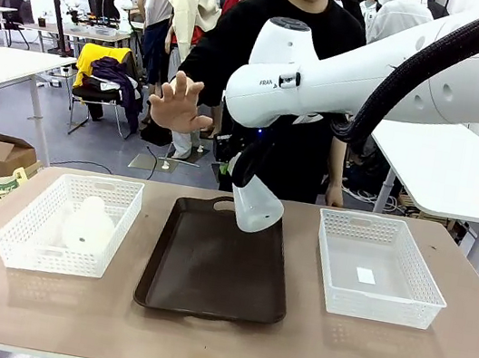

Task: Prepare the laboratory tools.
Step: Place the picked Big flask upright in the Handle tray as instructed by the person.

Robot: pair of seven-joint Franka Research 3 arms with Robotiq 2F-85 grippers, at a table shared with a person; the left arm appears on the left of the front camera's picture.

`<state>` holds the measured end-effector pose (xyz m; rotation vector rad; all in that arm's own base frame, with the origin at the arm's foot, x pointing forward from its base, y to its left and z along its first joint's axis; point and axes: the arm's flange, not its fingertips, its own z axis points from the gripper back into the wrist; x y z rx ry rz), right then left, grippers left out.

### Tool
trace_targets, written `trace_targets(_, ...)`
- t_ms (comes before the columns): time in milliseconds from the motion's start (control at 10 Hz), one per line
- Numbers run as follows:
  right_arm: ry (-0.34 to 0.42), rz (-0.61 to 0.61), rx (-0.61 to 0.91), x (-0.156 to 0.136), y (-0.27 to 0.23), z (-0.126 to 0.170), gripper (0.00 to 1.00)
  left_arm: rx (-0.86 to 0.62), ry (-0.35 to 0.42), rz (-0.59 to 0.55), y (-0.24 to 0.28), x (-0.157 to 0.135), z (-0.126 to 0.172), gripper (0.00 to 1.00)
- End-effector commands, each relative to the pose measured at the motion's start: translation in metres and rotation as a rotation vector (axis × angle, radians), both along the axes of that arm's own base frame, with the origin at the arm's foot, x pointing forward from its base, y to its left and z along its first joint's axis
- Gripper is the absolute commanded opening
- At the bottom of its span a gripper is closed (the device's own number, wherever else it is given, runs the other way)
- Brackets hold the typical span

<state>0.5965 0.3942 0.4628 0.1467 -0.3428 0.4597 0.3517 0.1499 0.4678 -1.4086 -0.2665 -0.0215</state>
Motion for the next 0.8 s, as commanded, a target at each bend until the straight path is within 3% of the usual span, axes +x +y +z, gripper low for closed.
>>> trace_targets(0, -0.001, 0.007, 0.001, -0.0017, -0.0026, -0.0018, 0.00, 0.000, -0.004, -0.007, 0.0022, -0.0023, 0.0013, 1.00)
trace_targets(700, -0.001, 0.007, 0.001, -0.0017, -0.0026, -0.0018, 0.00, 0.000, -0.004, -0.007, 0.0022, -0.0023, 0.0013, 1.00)
